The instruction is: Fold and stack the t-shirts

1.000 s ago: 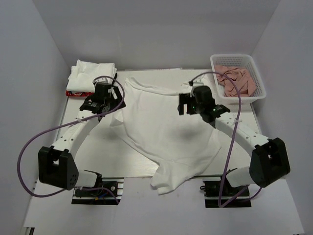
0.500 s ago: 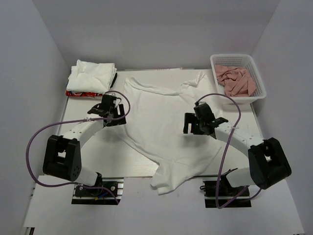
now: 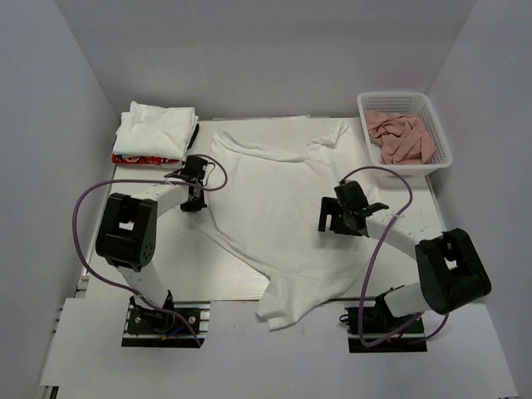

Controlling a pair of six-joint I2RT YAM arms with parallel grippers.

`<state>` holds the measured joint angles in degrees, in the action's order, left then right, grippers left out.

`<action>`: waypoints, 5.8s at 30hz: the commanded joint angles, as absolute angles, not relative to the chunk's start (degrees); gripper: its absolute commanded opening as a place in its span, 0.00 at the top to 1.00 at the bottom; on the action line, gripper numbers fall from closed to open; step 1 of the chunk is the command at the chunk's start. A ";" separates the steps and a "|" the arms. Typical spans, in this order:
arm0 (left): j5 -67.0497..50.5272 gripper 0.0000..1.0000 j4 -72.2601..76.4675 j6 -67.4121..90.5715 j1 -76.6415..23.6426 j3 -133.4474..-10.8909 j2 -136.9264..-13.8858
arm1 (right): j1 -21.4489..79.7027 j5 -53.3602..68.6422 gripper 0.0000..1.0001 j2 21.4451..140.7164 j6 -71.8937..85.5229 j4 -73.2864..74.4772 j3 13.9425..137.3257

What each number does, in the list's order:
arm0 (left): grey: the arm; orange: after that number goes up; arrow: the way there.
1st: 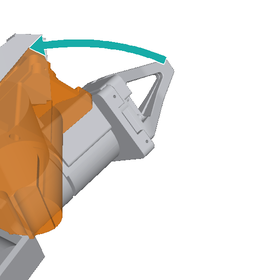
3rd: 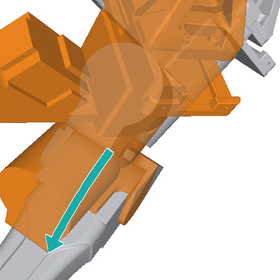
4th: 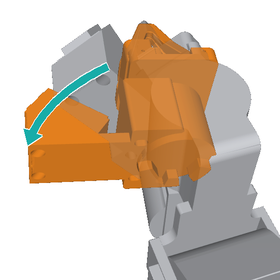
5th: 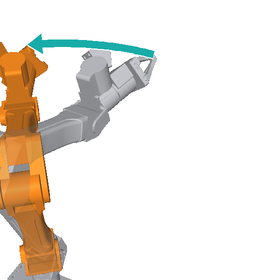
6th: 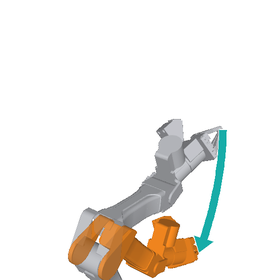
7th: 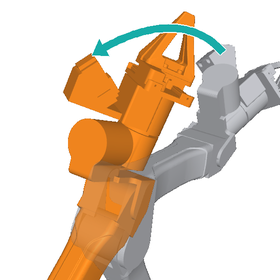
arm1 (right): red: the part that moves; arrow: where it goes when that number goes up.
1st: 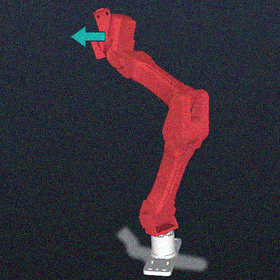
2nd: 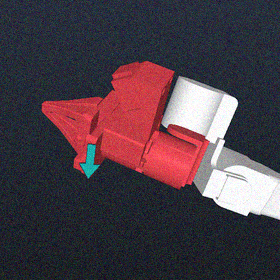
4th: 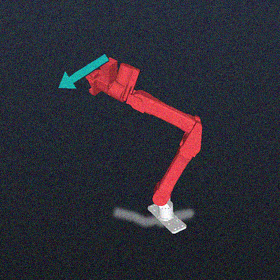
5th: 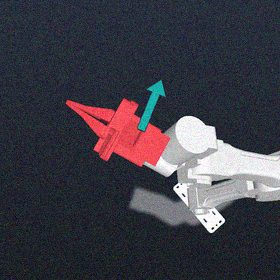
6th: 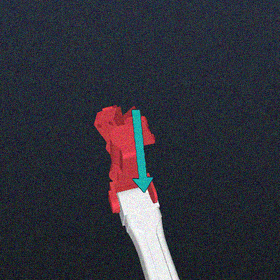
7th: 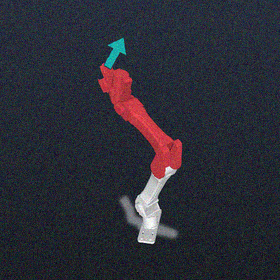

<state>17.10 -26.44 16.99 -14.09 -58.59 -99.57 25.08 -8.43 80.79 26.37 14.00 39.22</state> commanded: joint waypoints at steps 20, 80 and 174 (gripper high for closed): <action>16.18 1.00 -40.19 53.46 -6.06 -43.34 -73.84 | 16.00 -2.21 0.11 80.24 24.00 13.18 33.75; 13.54 0.00 -56.16 60.38 -2.99 -39.64 -55.63 | 6.85 2.02 0.10 73.13 19.86 18.19 39.64; 9.67 0.00 -33.31 48.43 -5.01 -40.61 -74.00 | 47.90 -17.14 1.00 63.73 54.40 49.74 34.54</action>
<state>7.81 -32.99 47.35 -5.41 -40.62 -75.16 47.99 -15.44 67.44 50.48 42.35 33.17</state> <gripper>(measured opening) 0.996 0.026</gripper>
